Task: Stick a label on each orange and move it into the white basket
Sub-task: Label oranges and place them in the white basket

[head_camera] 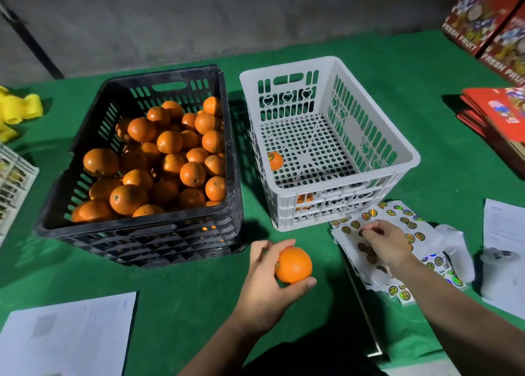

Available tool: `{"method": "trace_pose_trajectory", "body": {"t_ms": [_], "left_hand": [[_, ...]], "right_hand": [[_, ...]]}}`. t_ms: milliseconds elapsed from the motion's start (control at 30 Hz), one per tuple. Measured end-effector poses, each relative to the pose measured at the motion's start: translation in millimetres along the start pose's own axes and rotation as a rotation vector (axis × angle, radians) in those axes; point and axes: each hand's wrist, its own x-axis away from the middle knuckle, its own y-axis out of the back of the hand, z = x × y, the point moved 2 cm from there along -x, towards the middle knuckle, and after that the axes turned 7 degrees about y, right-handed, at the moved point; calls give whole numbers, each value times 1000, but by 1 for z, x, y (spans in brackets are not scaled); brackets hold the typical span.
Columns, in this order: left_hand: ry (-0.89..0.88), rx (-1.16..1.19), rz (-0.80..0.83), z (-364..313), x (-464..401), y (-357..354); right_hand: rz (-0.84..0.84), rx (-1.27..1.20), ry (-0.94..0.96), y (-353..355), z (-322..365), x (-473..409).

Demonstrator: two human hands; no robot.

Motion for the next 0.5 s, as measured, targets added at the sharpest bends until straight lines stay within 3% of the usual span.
{"method": "trace_pose_trajectory", "body": {"t_ms": [133, 233, 300, 400, 500], "left_hand": [[12, 4, 11, -2, 1, 0], [16, 13, 11, -4, 1, 0], [11, 19, 14, -7, 1, 1], [-4, 25, 18, -14, 1, 2], [-37, 31, -19, -24, 1, 5]], "right_hand": [[-58, -27, 123, 11, 25, 17], [1, -125, 240, 10, 66, 48], [180, -283, 322, 3, 97, 80], [527, -313, 454, -12, 132, 127], [621, -182, 502, -23, 142, 144]]}}
